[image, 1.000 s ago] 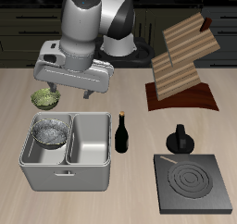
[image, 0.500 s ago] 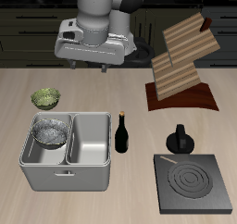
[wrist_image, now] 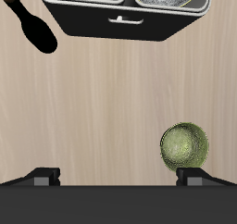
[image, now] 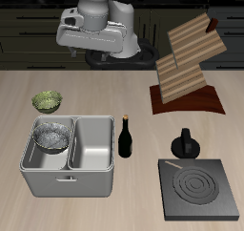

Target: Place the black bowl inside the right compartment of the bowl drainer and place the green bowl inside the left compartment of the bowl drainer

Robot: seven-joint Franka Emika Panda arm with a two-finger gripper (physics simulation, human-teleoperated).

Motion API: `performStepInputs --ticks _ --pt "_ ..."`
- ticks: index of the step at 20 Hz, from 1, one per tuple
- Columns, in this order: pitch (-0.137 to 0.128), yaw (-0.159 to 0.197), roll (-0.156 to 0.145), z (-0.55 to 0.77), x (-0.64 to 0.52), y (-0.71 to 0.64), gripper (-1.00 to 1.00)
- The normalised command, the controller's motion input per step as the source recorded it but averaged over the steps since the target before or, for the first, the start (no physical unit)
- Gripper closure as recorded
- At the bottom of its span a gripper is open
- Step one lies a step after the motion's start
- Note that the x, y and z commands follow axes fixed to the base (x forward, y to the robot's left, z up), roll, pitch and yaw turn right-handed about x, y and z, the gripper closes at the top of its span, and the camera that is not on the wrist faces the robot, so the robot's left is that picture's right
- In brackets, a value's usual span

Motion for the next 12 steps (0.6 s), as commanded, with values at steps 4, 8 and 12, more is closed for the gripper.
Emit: performStepInputs --ticks 4,8,12 --pt "-0.011 -0.036 -0.021 -0.08 -0.42 -0.37 -1.00" --pt "-0.053 -0.008 0.043 0.00 -0.28 -0.05 -1.00" --pt "0.003 0.022 0.044 -0.01 -0.06 -0.16 -1.00"
